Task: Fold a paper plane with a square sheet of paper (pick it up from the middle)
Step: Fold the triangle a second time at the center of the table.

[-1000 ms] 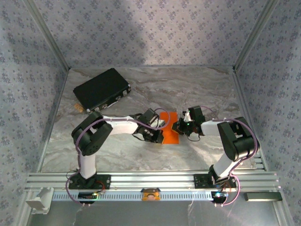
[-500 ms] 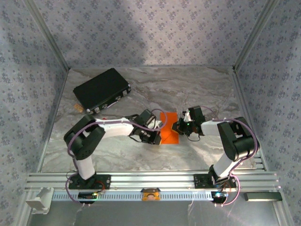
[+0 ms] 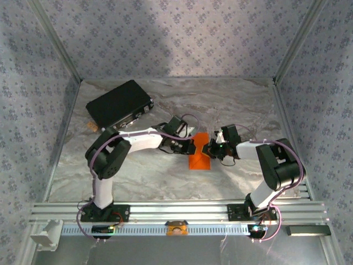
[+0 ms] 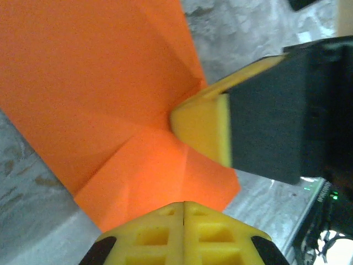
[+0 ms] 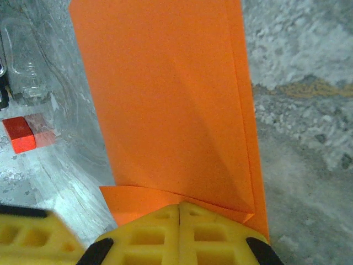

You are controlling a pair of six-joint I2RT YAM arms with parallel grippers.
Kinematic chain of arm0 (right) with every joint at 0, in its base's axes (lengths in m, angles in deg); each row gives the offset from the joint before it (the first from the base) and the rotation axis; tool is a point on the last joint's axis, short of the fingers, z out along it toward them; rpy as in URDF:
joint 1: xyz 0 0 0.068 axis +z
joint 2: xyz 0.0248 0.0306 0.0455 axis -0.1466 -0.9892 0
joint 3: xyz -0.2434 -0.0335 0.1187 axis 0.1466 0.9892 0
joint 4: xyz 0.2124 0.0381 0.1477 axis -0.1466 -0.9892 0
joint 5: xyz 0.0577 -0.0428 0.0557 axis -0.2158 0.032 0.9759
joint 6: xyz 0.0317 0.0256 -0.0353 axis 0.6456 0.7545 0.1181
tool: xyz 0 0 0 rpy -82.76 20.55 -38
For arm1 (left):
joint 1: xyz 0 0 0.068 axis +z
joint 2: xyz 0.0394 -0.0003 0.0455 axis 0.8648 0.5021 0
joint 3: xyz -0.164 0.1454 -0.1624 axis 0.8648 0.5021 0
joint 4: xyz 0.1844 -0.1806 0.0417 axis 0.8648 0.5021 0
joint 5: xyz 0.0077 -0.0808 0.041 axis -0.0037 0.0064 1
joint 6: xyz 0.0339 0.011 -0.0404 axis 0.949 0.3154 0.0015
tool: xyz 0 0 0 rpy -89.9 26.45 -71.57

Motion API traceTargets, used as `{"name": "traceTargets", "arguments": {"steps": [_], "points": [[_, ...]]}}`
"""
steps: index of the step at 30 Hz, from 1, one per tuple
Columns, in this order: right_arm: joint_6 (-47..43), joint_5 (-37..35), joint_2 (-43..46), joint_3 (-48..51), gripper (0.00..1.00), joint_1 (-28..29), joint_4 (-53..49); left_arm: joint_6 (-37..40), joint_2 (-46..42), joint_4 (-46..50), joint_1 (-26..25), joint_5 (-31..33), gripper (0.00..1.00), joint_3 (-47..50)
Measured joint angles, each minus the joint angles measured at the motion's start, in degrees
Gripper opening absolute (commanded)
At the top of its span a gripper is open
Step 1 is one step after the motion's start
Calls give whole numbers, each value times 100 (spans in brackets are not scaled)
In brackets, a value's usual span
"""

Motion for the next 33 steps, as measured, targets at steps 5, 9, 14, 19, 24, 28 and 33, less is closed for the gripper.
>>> {"name": "traceTargets", "arguments": {"steps": [5, 9, 14, 19, 24, 28, 33], "points": [[0, 0, 361, 0, 4, -7, -98, -22, 321, 68, 0, 85, 0, -15], [-17, -111, 973, 2, 7, -42, -520, -44, 339, 28, -4, 103, 0, -2], [0, -352, 1720, 109, 12, -59, -968, -227, 247, -267, -50, 129, 0, 225], [96, -459, 2070, 402, 14, -48, -1298, -470, 109, -463, -195, 238, 0, 448], [175, -487, 2074, 459, 17, 55, -1517, -581, -35, -452, -271, 372, 0, 577], [203, -509, 2074, 459, 20, 133, -1609, -575, -98, -433, -262, 407, 0, 575], [273, -549, 2074, 461, 21, 186, -1685, -507, -114, -411, -219, 411, 1, 505]]}}
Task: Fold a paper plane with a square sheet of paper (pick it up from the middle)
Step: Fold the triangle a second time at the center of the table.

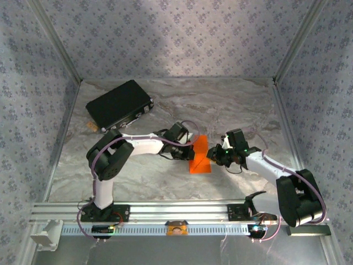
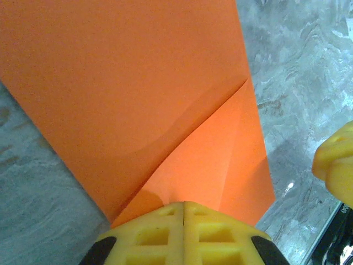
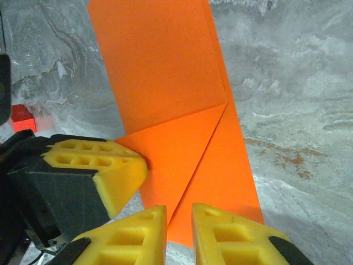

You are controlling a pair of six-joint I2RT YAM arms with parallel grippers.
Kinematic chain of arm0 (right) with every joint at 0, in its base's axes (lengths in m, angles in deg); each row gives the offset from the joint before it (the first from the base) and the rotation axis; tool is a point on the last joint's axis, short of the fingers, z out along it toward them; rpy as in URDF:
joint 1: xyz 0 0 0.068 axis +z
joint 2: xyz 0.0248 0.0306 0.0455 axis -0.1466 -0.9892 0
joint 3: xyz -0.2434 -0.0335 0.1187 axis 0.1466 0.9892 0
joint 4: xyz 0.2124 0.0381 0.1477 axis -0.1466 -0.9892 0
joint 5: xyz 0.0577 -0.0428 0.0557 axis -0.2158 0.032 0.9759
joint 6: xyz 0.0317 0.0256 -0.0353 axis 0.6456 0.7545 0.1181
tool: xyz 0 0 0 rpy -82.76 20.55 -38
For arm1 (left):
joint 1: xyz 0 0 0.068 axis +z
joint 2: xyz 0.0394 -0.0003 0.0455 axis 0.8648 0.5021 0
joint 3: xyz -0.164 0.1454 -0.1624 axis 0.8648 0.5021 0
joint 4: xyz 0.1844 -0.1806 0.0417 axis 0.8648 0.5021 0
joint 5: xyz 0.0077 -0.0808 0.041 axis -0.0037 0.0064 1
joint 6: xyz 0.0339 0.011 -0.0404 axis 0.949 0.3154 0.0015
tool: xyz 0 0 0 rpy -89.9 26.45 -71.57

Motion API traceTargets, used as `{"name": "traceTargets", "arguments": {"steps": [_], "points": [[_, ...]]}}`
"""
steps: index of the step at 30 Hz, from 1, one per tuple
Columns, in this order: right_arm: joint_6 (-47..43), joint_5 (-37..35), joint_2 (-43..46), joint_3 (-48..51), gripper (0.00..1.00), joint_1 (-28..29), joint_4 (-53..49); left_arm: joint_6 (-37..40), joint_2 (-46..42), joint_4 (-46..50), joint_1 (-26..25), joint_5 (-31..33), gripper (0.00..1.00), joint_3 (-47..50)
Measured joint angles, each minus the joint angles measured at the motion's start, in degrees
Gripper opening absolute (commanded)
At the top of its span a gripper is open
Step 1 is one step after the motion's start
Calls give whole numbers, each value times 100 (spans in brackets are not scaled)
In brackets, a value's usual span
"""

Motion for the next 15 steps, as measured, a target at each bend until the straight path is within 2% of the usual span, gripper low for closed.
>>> {"name": "traceTargets", "arguments": {"steps": [15], "points": [[149, -146, -2, 4, 34, 343, -179, 168, 15, 267, 57, 192, 0, -76]]}}
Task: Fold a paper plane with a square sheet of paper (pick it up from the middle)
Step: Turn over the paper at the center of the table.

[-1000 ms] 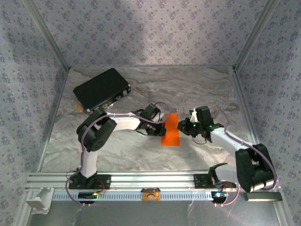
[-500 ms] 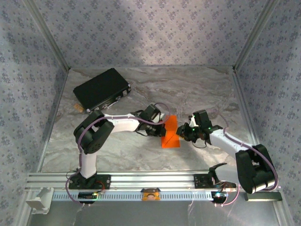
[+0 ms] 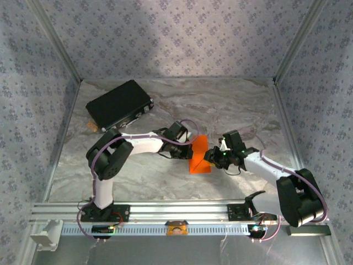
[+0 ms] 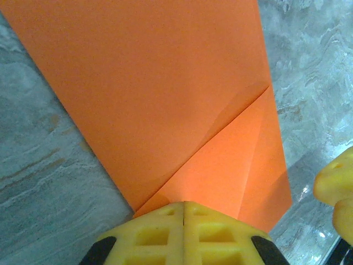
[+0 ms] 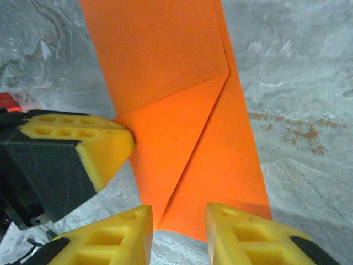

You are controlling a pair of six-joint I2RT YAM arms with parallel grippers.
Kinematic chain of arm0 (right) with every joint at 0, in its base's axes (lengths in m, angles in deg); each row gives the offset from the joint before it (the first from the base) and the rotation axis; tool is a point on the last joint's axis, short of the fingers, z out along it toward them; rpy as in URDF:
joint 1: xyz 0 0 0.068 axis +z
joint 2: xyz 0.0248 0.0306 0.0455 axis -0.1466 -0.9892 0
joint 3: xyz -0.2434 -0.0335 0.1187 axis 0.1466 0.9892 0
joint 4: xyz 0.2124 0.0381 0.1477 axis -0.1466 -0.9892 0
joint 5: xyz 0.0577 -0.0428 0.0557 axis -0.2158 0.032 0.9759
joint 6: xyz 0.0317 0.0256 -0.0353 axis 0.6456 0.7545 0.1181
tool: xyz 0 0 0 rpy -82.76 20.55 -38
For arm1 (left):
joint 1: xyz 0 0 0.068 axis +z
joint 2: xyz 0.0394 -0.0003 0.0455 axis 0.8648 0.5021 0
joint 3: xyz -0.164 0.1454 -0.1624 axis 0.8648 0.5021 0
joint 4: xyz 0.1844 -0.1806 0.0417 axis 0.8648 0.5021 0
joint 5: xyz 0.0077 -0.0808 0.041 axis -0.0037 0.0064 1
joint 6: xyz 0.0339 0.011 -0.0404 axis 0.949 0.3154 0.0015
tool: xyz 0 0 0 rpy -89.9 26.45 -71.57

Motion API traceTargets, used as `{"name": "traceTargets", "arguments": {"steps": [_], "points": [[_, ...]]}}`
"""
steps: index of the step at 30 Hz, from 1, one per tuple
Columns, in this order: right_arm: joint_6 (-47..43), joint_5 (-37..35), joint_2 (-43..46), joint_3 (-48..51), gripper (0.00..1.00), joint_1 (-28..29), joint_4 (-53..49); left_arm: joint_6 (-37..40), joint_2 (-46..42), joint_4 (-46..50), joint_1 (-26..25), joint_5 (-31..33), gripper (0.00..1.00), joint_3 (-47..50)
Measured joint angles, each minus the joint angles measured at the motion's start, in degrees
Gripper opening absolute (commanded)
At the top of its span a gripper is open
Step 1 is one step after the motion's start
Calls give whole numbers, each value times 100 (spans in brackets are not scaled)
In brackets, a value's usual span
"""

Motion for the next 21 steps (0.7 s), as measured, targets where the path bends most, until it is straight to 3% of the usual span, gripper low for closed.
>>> {"name": "traceTargets", "arguments": {"steps": [14, 21], "points": [[-4, -210, -417, -2, 40, 186, -278, 0, 42, -83, 0, -7, 0, 68], [44, 48, -660, -26, 44, 229, 267, 0, 42, -85, 0, -4, 0, 68]]}}
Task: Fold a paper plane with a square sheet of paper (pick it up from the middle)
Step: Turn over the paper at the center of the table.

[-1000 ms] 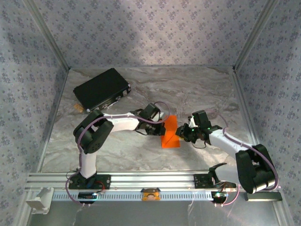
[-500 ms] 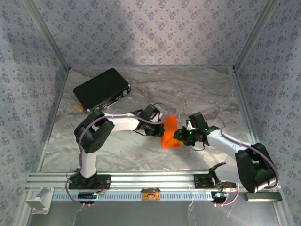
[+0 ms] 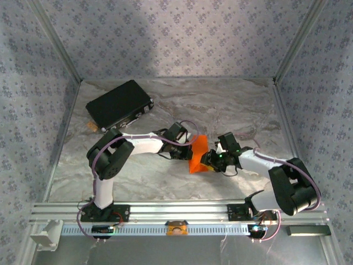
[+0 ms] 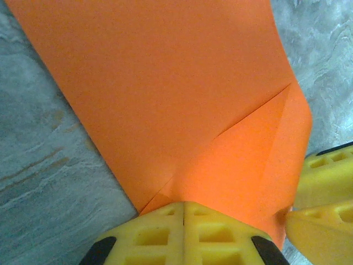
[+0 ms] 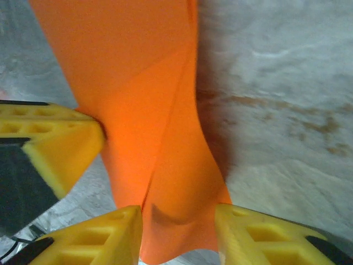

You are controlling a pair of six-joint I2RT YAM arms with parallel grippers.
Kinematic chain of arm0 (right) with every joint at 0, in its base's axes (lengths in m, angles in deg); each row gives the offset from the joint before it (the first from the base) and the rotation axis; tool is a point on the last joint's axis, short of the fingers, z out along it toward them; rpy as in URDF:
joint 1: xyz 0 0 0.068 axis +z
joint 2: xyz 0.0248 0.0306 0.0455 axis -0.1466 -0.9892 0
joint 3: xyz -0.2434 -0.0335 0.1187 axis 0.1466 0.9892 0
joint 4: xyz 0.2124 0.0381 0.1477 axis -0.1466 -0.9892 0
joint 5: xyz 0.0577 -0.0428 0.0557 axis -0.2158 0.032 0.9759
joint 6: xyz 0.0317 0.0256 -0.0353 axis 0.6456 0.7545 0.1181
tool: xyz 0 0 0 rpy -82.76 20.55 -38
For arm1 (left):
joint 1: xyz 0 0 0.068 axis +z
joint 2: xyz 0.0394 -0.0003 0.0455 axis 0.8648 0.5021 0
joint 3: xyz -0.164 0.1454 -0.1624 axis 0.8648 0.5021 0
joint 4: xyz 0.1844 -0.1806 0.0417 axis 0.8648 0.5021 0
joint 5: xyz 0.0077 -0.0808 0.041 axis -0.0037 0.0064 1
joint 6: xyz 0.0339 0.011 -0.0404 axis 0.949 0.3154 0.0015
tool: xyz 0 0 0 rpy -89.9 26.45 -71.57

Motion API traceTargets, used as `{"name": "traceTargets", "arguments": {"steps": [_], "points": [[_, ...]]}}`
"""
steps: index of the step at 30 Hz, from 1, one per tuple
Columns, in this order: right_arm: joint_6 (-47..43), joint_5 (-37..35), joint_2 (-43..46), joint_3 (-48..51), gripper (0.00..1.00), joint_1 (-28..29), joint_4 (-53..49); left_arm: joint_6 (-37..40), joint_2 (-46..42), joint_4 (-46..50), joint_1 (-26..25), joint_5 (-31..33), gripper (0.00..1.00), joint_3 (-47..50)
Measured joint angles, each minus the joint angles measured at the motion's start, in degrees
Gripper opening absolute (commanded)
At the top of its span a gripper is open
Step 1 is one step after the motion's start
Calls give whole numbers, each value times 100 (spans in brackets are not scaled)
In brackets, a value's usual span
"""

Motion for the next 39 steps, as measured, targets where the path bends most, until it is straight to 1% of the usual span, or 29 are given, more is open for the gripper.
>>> {"name": "traceTargets", "arguments": {"steps": [6, 10, 14, 17, 22, 25, 34, 37, 39], "points": [[-20, -2, -13, -63, 47, -24, 238, 0, 0, 2, 0, 0, 0, 0], [-81, 59, -175, -225, 46, -168, 372, 2, 0, 2, 0, -2, 0, 0], [-146, 136, -304, -262, 42, -273, 575, 17, 0, 2, 0, -2, 0, 0], [-179, 186, -361, -262, 41, -350, 675, 17, 0, 2, 0, -2, 0, 0], [-225, 398, -411, -262, 38, -540, 979, 17, 0, 2, 0, -2, 0, 0], [-262, 511, -490, -262, 35, -634, 1130, 17, 0, 2, 0, -2, 0, 0], [-271, 802, -857, -236, 32, -800, 1464, 15, 0, 2, 0, -4, 0, 0], [-289, 861, -874, -208, 28, -848, 1563, 15, 0, 0, 0, -4, 0, 0], [-310, 890, -927, -201, 27, -879, 1613, 15, 0, 0, 0, -4, 0, 0]]}}
